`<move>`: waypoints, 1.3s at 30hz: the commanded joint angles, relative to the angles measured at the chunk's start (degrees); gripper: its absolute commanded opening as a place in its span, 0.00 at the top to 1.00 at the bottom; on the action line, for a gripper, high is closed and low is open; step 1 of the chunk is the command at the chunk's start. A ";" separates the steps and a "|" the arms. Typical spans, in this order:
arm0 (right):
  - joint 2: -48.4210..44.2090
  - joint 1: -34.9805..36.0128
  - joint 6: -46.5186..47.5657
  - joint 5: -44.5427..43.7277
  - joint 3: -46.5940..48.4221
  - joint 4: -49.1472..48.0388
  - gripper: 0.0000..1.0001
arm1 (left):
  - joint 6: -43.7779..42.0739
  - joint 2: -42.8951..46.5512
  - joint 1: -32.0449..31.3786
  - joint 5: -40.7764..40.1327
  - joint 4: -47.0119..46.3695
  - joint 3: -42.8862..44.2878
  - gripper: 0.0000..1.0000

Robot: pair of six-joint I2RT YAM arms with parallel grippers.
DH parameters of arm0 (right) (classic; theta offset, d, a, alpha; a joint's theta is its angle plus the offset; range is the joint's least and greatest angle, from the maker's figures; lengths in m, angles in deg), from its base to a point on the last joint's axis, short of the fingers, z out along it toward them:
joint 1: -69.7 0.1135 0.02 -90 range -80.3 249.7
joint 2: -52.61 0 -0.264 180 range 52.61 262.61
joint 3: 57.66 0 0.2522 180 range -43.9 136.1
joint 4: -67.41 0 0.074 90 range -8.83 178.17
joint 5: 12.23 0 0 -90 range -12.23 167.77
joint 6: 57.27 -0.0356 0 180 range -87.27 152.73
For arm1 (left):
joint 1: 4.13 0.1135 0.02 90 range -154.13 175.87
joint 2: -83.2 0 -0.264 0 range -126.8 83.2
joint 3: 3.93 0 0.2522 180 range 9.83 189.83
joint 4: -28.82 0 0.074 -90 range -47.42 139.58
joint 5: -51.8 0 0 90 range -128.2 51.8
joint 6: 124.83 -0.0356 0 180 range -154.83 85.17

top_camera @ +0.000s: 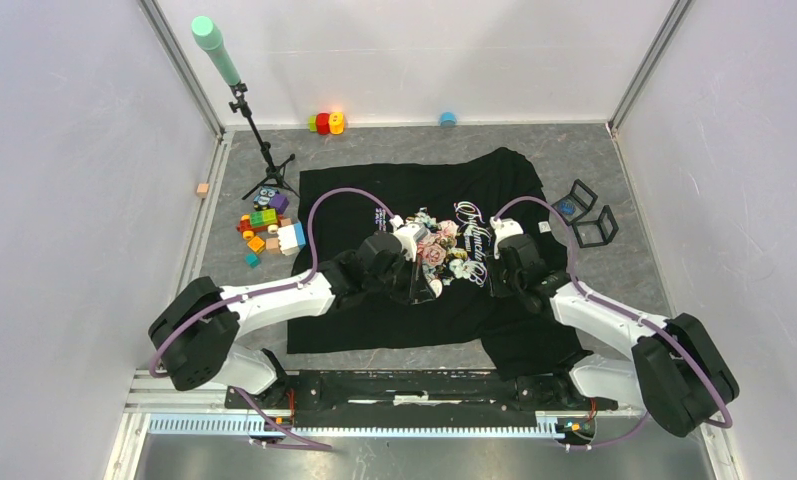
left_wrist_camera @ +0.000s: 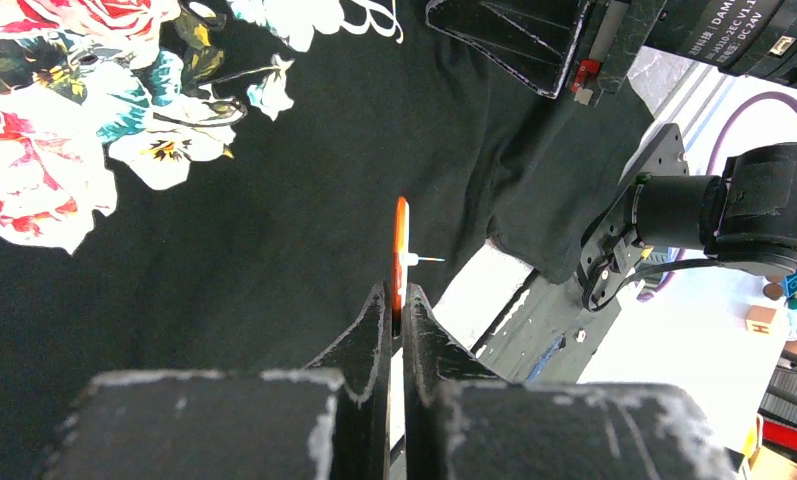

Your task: Pin the brooch onto the clothing

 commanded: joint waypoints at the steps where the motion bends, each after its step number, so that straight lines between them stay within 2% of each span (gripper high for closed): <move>1: 1.10 0.18 1.04 -0.26 2.20 -3.26 0.73 | 0.64 -0.47 -0.59 -0.86 -1.17 2.24 0.98; 15: 3.35 0.17 -0.80 -2.22 0.21 -4.27 0.77 | 0.75 -1.67 -1.07 -1.27 -1.18 2.87 0.98; 27: 4.25 0.17 -1.20 -1.82 -1.90 -5.59 0.83 | -0.40 -8.00 -2.97 -6.09 -1.86 8.82 0.98; 30: 4.53 0.15 -1.24 -1.18 -2.50 -5.97 0.86 | -0.37 -9.73 -3.13 -6.36 -2.39 10.04 0.98; 33: 4.03 0.08 -1.54 0.75 -3.11 -7.91 1.00 | -0.49 -11.73 -3.23 -6.63 -2.40 11.21 0.98; 39: -0.20 -0.02 -2.00 1.27 -4.85 -9.92 1.00 | -1.20 -16.03 -3.69 -9.15 0.35 14.43 0.98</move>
